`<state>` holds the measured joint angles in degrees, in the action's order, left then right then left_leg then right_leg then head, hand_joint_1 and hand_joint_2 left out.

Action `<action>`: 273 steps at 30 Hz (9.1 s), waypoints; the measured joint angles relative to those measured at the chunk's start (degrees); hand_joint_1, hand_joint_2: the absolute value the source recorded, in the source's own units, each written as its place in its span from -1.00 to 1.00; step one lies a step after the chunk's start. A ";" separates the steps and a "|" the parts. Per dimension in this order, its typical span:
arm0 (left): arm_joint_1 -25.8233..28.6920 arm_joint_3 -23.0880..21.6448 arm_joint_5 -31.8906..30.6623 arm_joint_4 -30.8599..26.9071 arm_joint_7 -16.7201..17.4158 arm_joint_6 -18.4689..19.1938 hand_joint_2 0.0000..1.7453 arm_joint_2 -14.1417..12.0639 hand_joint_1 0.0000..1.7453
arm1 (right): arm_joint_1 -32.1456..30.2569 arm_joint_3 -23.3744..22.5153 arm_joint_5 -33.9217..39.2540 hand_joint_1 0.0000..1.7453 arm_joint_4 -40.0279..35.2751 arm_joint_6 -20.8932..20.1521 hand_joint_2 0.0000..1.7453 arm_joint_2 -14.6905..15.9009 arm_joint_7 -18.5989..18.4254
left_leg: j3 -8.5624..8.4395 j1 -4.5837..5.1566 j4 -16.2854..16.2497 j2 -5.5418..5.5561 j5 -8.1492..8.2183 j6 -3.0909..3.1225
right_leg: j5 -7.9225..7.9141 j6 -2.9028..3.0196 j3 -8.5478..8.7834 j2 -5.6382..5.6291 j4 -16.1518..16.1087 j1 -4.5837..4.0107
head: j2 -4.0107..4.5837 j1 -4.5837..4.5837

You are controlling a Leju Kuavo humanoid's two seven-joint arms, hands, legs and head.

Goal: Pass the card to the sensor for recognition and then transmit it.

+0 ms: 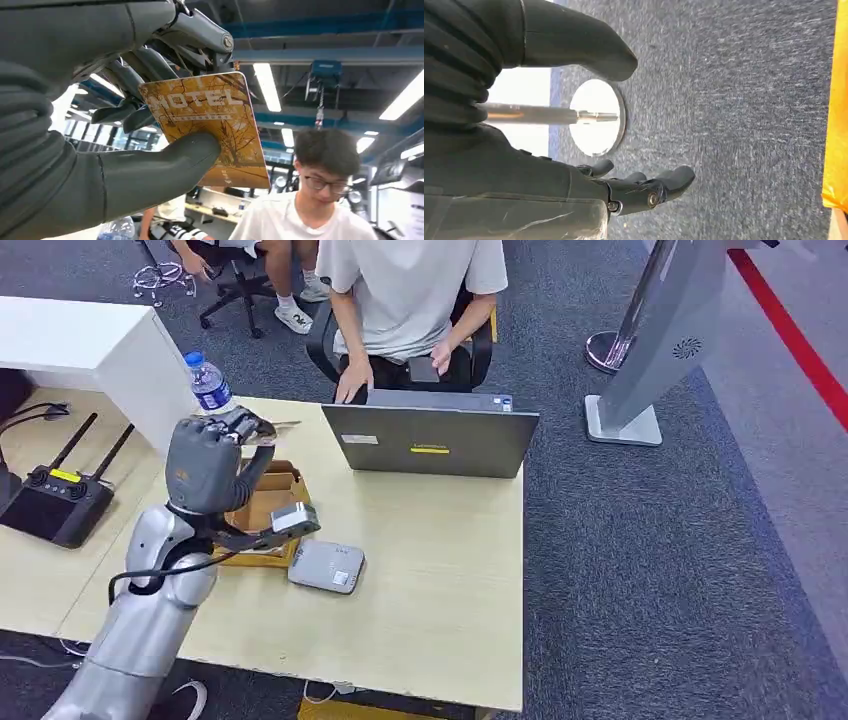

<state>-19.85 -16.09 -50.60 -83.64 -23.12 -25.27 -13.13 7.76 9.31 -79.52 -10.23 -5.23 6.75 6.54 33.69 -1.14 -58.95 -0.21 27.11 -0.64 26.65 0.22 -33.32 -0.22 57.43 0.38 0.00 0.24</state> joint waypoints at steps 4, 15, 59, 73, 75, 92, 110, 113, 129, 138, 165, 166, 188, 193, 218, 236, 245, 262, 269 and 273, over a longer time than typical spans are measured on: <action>7.00 -0.57 0.18 -4.38 -1.10 -1.44 1.00 -1.99 1.00 | -1.05 -0.83 0.97 -1.00 0.02 0.39 1.00 0.20 -0.33 | 0.00 0.00 0.01 0.01 0.00 0.00 | 0.03 -0.01 -0.01 0.01 0.00 0.00 | 0.00 -0.02; 10.16 -3.21 -6.56 2.62 6.82 17.34 1.00 -6.84 1.00 | -2.04 -2.10 0.27 -1.00 0.00 0.55 1.00 0.48 -0.33 | 0.01 -0.01 0.01 0.02 -0.03 -0.03 | -0.01 0.00 -0.03 0.02 0.00 -0.01 | 0.00 0.00; -2.49 -17.77 -6.40 19.27 9.81 15.11 1.00 -1.05 1.00 | -0.27 -2.01 -3.45 -1.00 0.00 0.09 1.00 0.46 0.06 | 0.01 0.03 -0.04 0.11 -0.06 0.00 | -0.03 0.00 0.02 0.07 0.00 0.00 | 0.00 -0.02; -8.25 -8.08 -11.42 13.35 10.46 -5.95 1.00 5.29 1.00 | 1.20 -1.49 -7.03 -1.00 0.00 -1.07 1.00 -0.19 -0.40 | 0.06 -0.02 -0.03 0.15 -0.23 -0.01 | -0.10 0.04 -0.04 0.14 0.05 -0.01 | 0.00 -0.04; -12.63 -6.77 -12.87 17.38 11.50 -5.07 1.00 5.73 1.00 | 1.77 -1.09 -7.40 -1.00 0.00 -1.68 1.00 -0.41 -0.37 | 0.06 -0.02 -0.03 0.15 -0.30 -0.04 | -0.20 0.14 -0.05 0.14 0.07 -0.01 | 0.00 -0.02; -30.97 -4.94 -13.88 36.71 15.69 4.20 1.00 10.86 -1.00 | 3.84 0.63 -7.60 -1.00 0.00 -3.21 1.00 -1.49 -0.11 | 0.15 0.02 -0.06 0.15 -0.36 -0.01 | -0.29 0.02 -0.13 0.14 0.07 0.00 | 0.00 -0.02; -27.68 -4.96 -8.13 29.60 12.83 12.07 1.00 9.90 -1.00 | 2.70 0.46 -7.32 -1.00 0.02 -2.42 1.00 -1.46 0.02 | 0.20 0.02 -0.05 0.15 -0.35 0.00 | -0.28 0.02 -0.14 0.13 0.07 0.00 | 0.00 -0.04; -23.76 -5.62 -5.61 22.50 11.34 14.72 1.00 8.02 -1.00 | 1.77 -0.20 -6.48 -1.00 0.00 -1.53 1.00 -1.38 -0.29 | 0.20 0.02 -0.04 0.10 -0.29 -0.03 | -0.27 0.03 -0.17 0.07 0.07 0.00 | 0.00 -0.02; 0.21 -9.84 9.25 -7.02 -0.59 25.07 1.00 -15.39 -1.00 | -1.90 -3.24 -5.33 -1.00 0.02 0.20 1.00 0.31 -0.31 | 0.22 0.00 0.04 0.02 -0.26 -0.06 | -0.14 0.11 -0.28 0.03 0.07 -0.01 | 0.00 -0.02; 7.59 -9.84 2.86 -1.34 4.67 22.45 1.00 -14.86 -1.00 | -2.63 -4.18 -4.78 -1.00 0.02 0.31 1.00 0.39 -0.29 | 0.24 0.03 0.03 0.04 -0.25 -0.04 | -0.15 0.09 -0.27 0.05 0.06 0.00 | 0.00 -0.04; 9.38 -9.18 -0.22 7.07 7.91 21.65 1.00 -10.34 -1.00 | -2.80 -4.48 -5.74 -1.00 0.02 0.48 1.00 0.42 -0.18 | 0.25 0.01 0.03 0.04 -0.23 -0.01 | -0.14 0.09 -0.27 0.06 0.06 0.00 | 0.00 -0.04; 9.49 -9.11 -0.22 7.82 7.91 21.40 1.00 -9.92 -1.00 | -2.81 -4.48 -5.74 -1.00 0.02 0.48 1.00 0.42 -0.11 | 0.25 0.01 0.03 0.04 -0.23 -0.01 | -0.14 0.09 -0.27 0.06 0.06 0.00 | 0.00 -0.02; 8.69 -1.16 -8.04 13.24 14.55 13.53 1.00 -3.72 -1.00 | -3.05 -4.55 -5.83 -1.00 0.02 0.83 1.00 0.42 -0.31 | 0.24 0.01 0.03 0.04 -0.23 -0.01 | -0.14 0.09 -0.27 0.05 0.06 0.00 | 0.00 -0.02; 8.66 -0.48 -8.04 13.55 14.55 13.49 1.00 -3.24 -1.00 | -3.05 -4.55 -5.83 -1.00 0.02 0.83 1.00 0.42 -0.31 | 0.24 0.01 0.03 0.04 -0.23 -0.01 | -0.14 0.09 -0.27 0.06 0.06 0.00 | 0.00 -0.04; 8.80 2.03 -5.09 13.57 11.14 15.85 1.00 -3.41 1.00 | -3.11 -4.61 -6.68 -1.00 0.02 0.88 1.00 0.42 -0.33 | 0.26 0.01 0.03 0.06 -0.23 -0.01 | -0.14 0.09 -0.27 0.08 0.06 0.00 | 0.00 -0.02; 9.94 3.19 -3.89 7.68 7.54 9.45 1.00 -3.24 1.00 | -3.24 -5.73 -6.77 -1.00 0.02 1.09 1.00 0.42 -0.48 | 0.26 0.01 0.03 0.06 -0.23 -0.01 | -0.14 0.09 -0.27 0.08 0.06 0.00 | 0.00 -0.04; 10.70 3.67 -0.78 -4.64 3.89 4.00 1.00 -3.48 1.00 | -3.56 -6.08 -6.99 -1.00 0.02 1.09 1.00 0.42 -0.57 | 0.26 0.01 0.03 0.09 -0.23 0.00 | -0.14 0.09 -0.29 0.11 0.05 0.00 | 0.00 -0.02; -27.41 1.44 -11.23 25.18 14.53 5.62 1.00 9.23 1.00 | 2.97 -1.36 -7.78 -1.00 0.00 -2.77 1.00 -0.63 -0.13 | 0.39 0.04 -0.07 0.18 -0.67 0.05 | -0.60 0.02 -0.36 0.18 0.05 0.00 | 0.00 -0.04; -31.34 -1.07 -10.62 27.58 15.91 9.33 1.00 12.83 -1.00 | 3.22 -0.83 -7.75 -1.00 0.00 -2.88 1.00 -1.03 -0.13 | 0.54 0.04 -0.07 0.16 -0.62 0.07 | -0.59 0.01 -0.52 0.16 0.05 0.00 | 0.00 -0.02; -31.73 -1.97 -9.86 27.58 15.95 9.82 1.00 13.35 -1.00 | 3.20 -0.79 -7.75 -1.00 0.00 -3.10 1.00 -1.05 -0.13 | 0.55 0.03 -0.06 0.15 -0.62 0.07 | -0.59 0.02 -0.54 0.16 0.06 0.00 | 0.00 -0.02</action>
<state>-51.58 -18.05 -60.46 -56.06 -7.17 -15.45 0.22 10.96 8.52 -87.27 -10.23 -8.33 5.70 6.40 34.23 -1.11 -59.01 -0.06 26.49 -0.57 26.06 0.23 -33.86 -0.07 57.48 0.38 0.00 0.22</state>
